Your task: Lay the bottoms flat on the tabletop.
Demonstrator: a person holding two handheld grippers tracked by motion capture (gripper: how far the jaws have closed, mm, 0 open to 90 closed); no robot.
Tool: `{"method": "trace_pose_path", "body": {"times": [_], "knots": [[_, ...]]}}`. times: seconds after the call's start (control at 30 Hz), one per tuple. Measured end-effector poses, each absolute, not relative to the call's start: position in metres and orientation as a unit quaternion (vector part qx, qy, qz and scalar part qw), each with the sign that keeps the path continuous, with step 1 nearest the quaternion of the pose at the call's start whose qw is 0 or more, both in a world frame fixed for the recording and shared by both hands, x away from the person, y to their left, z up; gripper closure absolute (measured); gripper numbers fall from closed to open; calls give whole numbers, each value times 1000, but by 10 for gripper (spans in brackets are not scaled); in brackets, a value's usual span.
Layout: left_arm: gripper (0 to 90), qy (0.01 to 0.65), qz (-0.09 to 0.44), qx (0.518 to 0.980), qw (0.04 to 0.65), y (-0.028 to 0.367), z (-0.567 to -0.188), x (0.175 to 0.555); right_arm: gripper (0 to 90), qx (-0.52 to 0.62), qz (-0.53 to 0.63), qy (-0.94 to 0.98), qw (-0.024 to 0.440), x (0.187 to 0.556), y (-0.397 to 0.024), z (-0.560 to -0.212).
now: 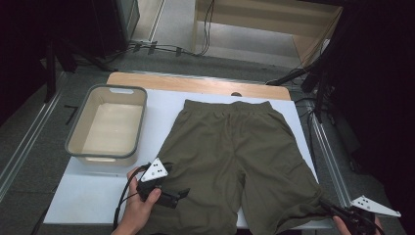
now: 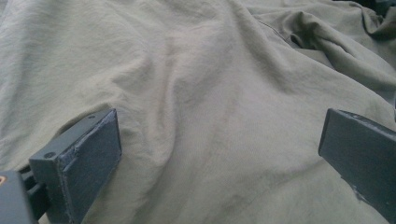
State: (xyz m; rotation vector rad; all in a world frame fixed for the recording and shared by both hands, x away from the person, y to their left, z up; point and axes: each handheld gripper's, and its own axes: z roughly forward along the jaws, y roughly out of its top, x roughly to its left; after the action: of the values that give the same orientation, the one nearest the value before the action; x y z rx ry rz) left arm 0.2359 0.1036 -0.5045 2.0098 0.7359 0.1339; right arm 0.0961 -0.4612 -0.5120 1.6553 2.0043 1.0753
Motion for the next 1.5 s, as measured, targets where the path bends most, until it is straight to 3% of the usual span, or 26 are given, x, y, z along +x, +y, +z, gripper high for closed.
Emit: {"method": "trace_pose_path", "body": {"times": [0.2, 0.3, 0.5, 0.6, 0.77, 0.9, 0.97, 1.1, 1.13, 1.5], "knots": [[0, 302, 56, 823, 479, 104, -504, 236, 728, 570, 393, 701, 172, 77, -462, -503], [0, 303, 57, 823, 478, 104, -504, 236, 647, 579, 391, 685, 208, 75, -464, -495], [0, 304, 55, 821, 479, 105, -504, 236, 554, 627, 352, 662, 211, 89, -470, -517], [0, 305, 55, 820, 481, 105, -504, 236, 622, 627, 334, 672, 209, 90, -468, -524], [0, 305, 56, 821, 479, 104, -504, 236, 854, 627, 329, 677, 203, 86, -469, -526], [0, 304, 56, 821, 479, 105, -504, 236, 874, 631, 324, 675, 203, 79, -476, -526], [0, 304, 56, 821, 479, 105, -504, 236, 833, 636, 326, 670, 203, 74, -480, -527], [0, 305, 57, 821, 479, 105, -504, 236, 516, 623, 350, 662, 225, 66, -472, -514], [0, 305, 57, 821, 480, 104, -504, 236, 474, 616, 357, 664, 229, 65, -467, -509], [0, 305, 58, 815, 489, 106, -503, 235, 403, 518, 430, 710, 206, 91, -372, -485]]}}
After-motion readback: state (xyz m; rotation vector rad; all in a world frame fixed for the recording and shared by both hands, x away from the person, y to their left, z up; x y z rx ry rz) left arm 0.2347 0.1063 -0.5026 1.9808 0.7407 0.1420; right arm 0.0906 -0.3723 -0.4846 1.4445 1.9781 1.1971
